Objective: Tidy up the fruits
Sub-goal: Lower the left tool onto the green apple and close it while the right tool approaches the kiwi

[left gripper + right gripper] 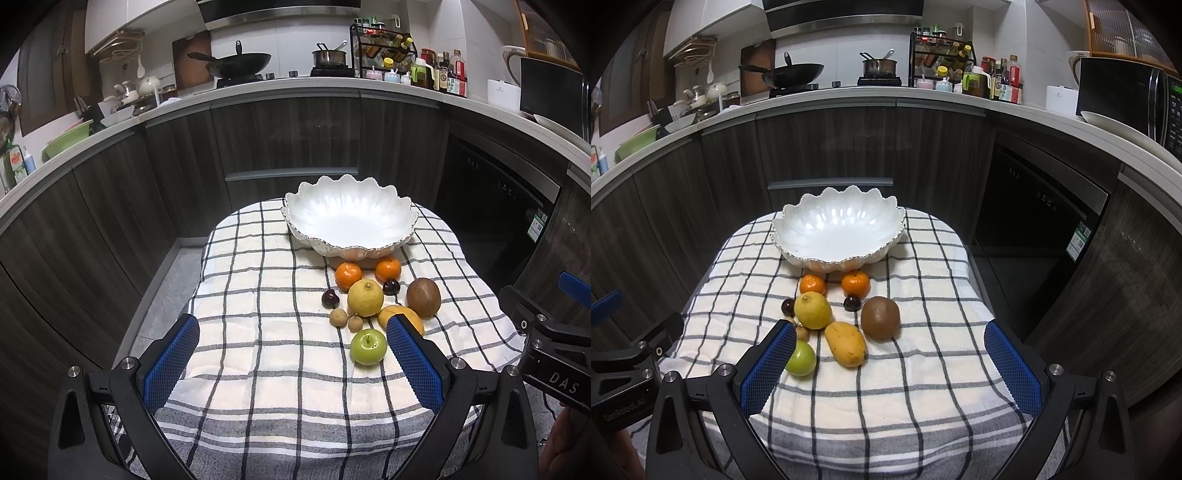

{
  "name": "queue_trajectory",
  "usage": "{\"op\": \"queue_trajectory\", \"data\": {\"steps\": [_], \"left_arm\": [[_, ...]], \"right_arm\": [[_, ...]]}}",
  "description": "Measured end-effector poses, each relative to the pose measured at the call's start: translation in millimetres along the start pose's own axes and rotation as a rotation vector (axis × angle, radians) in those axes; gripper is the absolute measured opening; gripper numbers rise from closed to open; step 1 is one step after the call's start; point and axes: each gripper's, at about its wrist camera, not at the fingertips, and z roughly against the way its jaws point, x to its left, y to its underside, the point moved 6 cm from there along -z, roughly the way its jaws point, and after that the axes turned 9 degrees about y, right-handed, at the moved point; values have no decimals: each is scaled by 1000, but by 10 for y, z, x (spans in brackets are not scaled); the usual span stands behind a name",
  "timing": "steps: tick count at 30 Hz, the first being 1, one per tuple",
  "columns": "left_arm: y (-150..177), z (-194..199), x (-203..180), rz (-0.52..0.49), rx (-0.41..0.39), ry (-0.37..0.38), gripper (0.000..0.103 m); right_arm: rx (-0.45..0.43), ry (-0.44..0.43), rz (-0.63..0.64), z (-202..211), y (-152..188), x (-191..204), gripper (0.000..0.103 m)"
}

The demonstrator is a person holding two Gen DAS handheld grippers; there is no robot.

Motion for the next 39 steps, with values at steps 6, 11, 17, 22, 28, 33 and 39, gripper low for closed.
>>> {"op": "queue_trajectory", "data": {"steps": [6, 11, 17, 22, 28, 33, 39], "left_arm": [[-30, -75, 7, -4, 12, 9, 103], [-62, -162, -8, -7, 17, 9, 103], [-74, -328, -36, -9, 38, 16, 103], [-37, -508, -96, -22, 70, 35, 103], [24, -770, -181, -35, 103, 52, 103], [101, -1001, -238, -33, 135, 67, 103], [208, -1247, -334, -35, 180, 92, 103]], "right_arm": [[7, 3, 0, -89, -10, 12, 103], [13, 13, -2, -186, -21, -6, 103], [32, 22, -10, -367, -28, -56, 103], [61, 30, -15, -560, 7, -90, 103], [87, 45, -10, -785, 65, -137, 103], [115, 54, -5, -978, 123, -166, 103], [137, 63, 2, -1148, 170, -188, 103]]}}
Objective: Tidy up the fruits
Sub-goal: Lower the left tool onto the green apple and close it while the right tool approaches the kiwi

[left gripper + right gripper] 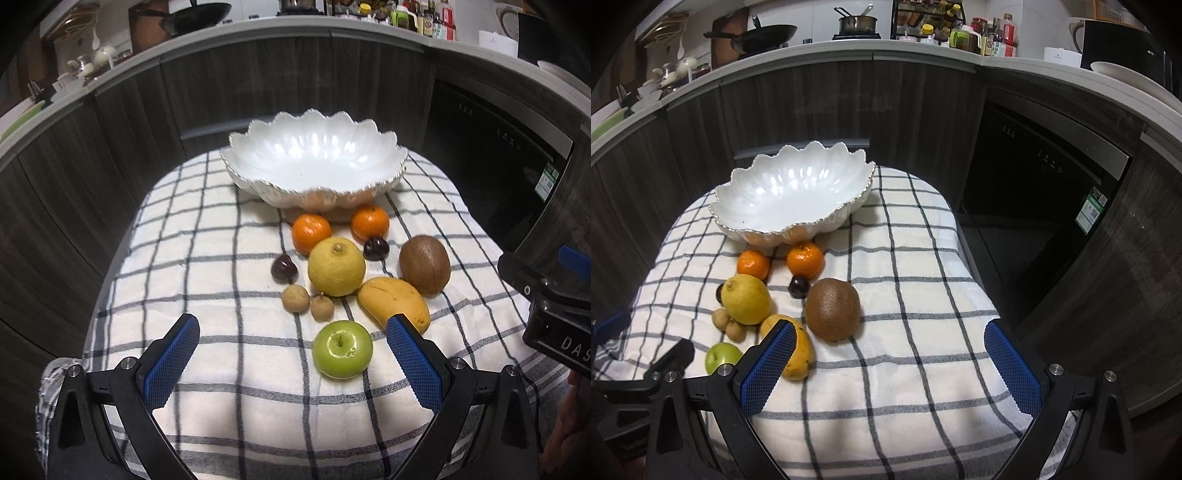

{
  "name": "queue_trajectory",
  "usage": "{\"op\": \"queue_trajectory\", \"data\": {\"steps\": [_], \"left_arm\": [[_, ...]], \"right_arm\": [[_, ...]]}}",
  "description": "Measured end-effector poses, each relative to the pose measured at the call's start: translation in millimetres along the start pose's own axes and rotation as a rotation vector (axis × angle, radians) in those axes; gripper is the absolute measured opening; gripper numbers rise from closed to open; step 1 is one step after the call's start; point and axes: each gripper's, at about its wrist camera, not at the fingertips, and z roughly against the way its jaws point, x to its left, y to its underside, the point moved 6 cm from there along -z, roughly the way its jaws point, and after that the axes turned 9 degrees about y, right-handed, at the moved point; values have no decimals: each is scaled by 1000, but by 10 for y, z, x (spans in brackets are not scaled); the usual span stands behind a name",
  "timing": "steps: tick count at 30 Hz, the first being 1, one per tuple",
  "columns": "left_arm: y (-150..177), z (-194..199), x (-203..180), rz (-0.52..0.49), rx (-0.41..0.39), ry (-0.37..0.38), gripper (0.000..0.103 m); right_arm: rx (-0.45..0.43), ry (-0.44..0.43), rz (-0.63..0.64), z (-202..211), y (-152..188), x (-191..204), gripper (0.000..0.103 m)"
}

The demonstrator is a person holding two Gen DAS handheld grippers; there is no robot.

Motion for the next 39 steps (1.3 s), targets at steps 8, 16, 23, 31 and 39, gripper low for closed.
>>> {"op": "queue_trajectory", "data": {"steps": [8, 16, 23, 31, 39], "left_arm": [[139, -334, -101, -14, 79, 25, 99], [228, -583, -195, -37, 140, 31, 84], [278, -665, -228, -42, 171, 43, 68], [295, -707, -270, -52, 185, 65, 49], [289, -653, -280, -61, 173, 70, 48]], "right_arm": [[37, 12, 1, -200, 78, -31, 103], [73, 16, -6, -339, 158, -49, 103], [83, 17, -10, -383, 187, -48, 103], [96, 14, -10, -404, 206, -40, 103], [97, 16, -4, -387, 182, -27, 103]]}}
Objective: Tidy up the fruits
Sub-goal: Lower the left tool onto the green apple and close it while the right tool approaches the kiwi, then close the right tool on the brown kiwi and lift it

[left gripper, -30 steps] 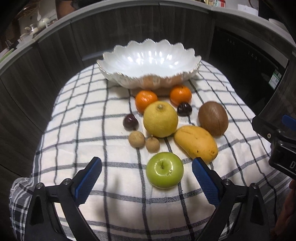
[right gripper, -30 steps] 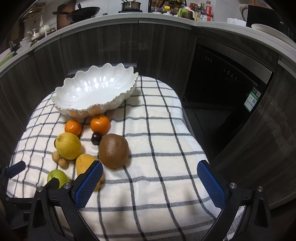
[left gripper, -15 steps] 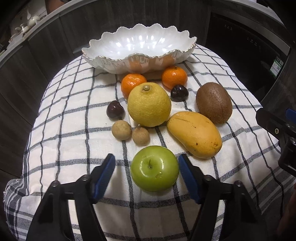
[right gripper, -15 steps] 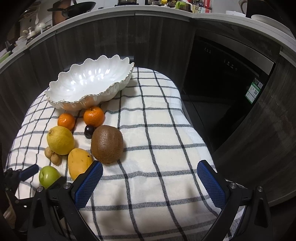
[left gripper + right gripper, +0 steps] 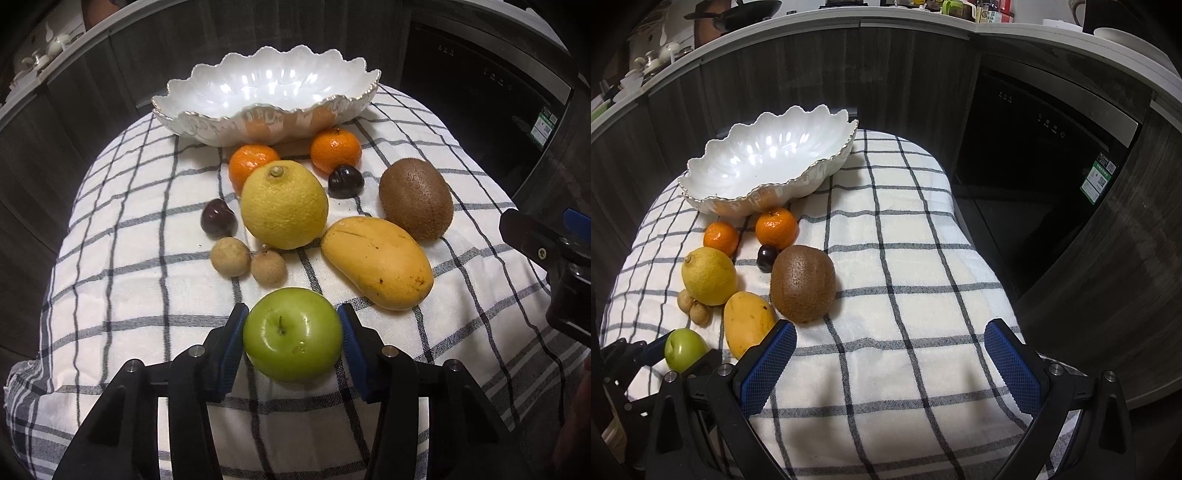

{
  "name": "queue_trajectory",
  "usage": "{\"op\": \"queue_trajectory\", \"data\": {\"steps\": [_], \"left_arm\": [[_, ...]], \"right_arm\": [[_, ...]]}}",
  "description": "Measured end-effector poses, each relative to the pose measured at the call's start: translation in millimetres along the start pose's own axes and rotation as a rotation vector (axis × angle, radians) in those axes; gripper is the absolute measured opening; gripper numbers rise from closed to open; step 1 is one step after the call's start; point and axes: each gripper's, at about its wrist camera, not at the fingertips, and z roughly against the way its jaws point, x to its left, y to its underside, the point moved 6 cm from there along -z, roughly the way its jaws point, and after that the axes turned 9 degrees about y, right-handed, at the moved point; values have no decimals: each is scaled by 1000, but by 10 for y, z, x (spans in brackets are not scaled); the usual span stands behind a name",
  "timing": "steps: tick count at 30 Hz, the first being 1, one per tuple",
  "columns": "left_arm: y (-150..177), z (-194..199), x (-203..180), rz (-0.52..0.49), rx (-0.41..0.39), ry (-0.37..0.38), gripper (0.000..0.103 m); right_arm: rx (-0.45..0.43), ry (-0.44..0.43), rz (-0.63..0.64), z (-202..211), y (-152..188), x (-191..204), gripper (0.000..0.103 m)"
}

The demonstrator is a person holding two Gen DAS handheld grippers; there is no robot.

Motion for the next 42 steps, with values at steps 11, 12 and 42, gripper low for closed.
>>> {"op": "queue_trajectory", "data": {"steps": [11, 12, 42], "left_arm": [[-244, 256, 370, 49, -79, -66, 48], [-274, 265, 420, 53, -86, -77, 48], [-443, 240, 860, 110, -118, -133, 48]], "right_arm": [[-2, -23, 18, -92, -272, 281, 103], [2, -22, 21, -121, -295, 320, 103], [190, -122, 3, -740, -267, 800, 57]]}}
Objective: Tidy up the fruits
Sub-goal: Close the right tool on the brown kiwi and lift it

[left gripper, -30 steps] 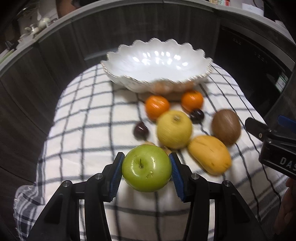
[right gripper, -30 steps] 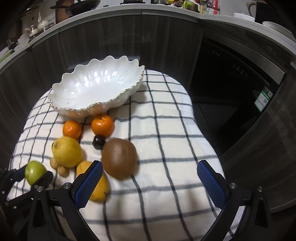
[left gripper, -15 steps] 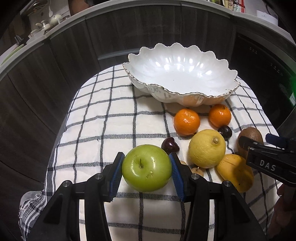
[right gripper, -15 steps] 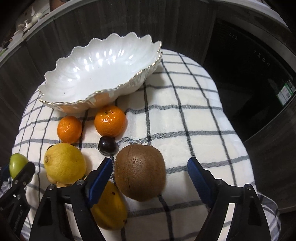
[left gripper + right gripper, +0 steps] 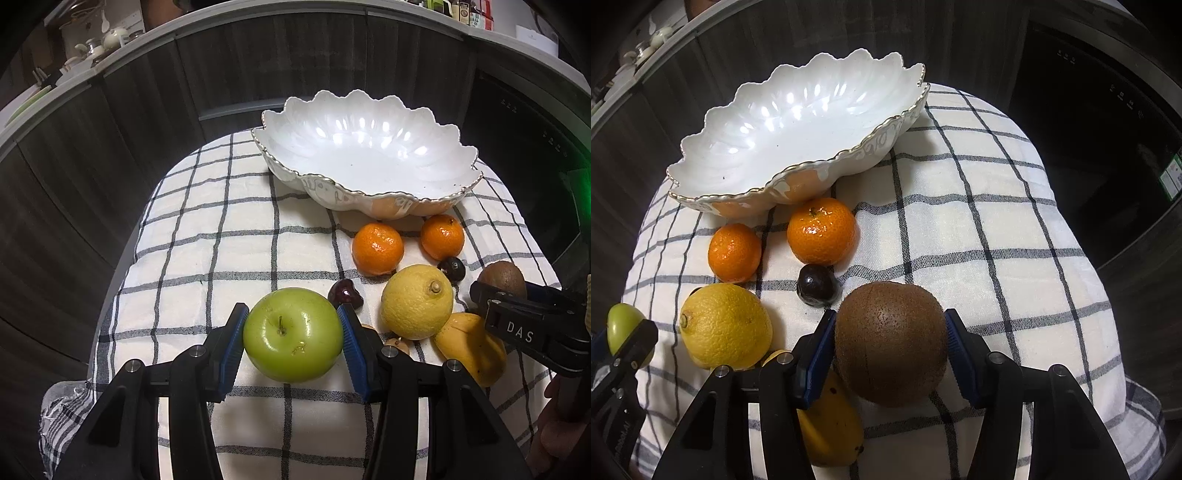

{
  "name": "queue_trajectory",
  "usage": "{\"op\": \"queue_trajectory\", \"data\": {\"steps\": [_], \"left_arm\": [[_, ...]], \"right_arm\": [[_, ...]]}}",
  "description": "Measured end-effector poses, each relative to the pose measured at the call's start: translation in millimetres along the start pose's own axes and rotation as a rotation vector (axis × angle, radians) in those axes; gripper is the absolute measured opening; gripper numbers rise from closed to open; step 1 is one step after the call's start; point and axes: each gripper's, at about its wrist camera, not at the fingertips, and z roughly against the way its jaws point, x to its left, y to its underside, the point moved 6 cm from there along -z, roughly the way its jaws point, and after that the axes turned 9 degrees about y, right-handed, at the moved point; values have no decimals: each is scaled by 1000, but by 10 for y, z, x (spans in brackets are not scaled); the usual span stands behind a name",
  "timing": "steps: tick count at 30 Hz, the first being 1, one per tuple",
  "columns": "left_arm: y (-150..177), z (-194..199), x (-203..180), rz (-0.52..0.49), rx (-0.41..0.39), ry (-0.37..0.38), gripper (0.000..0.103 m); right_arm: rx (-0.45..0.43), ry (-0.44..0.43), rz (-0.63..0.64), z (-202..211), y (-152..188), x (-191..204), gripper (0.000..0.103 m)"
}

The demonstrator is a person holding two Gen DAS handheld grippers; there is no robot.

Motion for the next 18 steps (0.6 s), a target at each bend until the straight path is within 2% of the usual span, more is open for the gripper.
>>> {"op": "queue_trajectory", "data": {"steps": [18], "left_arm": [[-161, 287, -96, -11, -64, 11, 48]], "right_arm": [[-94, -2, -23, 427, -156, -111, 57]]}}
